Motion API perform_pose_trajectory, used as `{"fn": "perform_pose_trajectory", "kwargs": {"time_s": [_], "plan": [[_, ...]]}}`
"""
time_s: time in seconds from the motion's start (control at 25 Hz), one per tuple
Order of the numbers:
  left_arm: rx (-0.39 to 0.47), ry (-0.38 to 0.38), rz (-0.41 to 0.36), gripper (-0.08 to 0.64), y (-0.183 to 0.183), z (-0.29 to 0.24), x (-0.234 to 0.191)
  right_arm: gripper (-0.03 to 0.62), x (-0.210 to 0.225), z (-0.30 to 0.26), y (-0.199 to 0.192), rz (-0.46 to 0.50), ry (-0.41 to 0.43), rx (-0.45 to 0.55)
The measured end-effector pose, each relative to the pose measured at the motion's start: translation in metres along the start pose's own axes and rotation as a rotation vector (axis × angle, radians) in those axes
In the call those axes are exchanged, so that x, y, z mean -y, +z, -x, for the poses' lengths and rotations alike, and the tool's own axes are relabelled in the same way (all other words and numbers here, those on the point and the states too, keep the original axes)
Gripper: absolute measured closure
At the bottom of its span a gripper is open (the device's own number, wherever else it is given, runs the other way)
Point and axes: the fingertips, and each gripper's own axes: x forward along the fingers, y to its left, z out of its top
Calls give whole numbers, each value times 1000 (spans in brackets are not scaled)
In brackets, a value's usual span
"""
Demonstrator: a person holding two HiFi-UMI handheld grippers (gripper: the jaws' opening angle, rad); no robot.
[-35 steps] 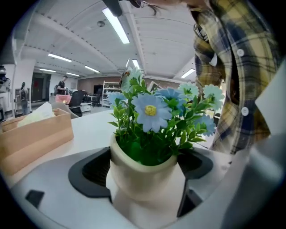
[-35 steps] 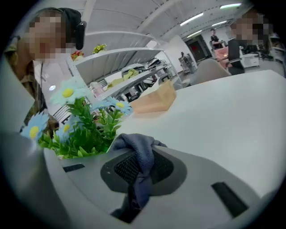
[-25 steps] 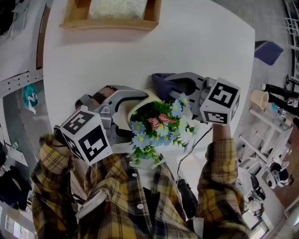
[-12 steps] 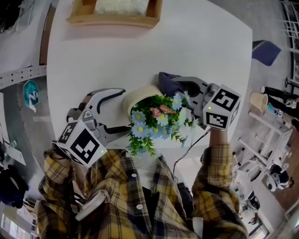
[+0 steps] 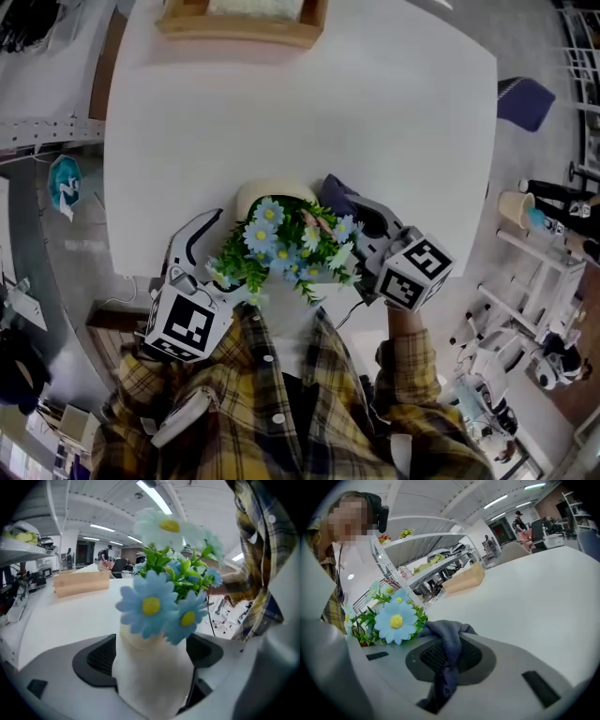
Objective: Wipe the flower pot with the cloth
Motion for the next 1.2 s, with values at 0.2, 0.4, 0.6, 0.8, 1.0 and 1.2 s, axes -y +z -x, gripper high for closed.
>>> {"fn": "perform_pose_trajectory", "kwargs": {"time_s": [0.2,0.4,0.6,0.8,1.0,1.2], "plan": [[68,59,103,97,-7,10,-7,569,-32,-15,-30,-23,-54,13],[112,132,118,97,2,12,-17,569,-46,-18,-38,-62,-43,36],[114,119,77,97,11,9,-20,569,-46,-16,-39,-40,-19,23],[82,51,10,97,12,6,-25,569,-48,-20,-36,75,73,-86],[38,-39,-38,97,16,-2,-20,569,-36,-18,-25,143,116,-154],[-4,-150,-123,97,25,-13,-18,569,-15,-29,0,127,123,-148]]}}
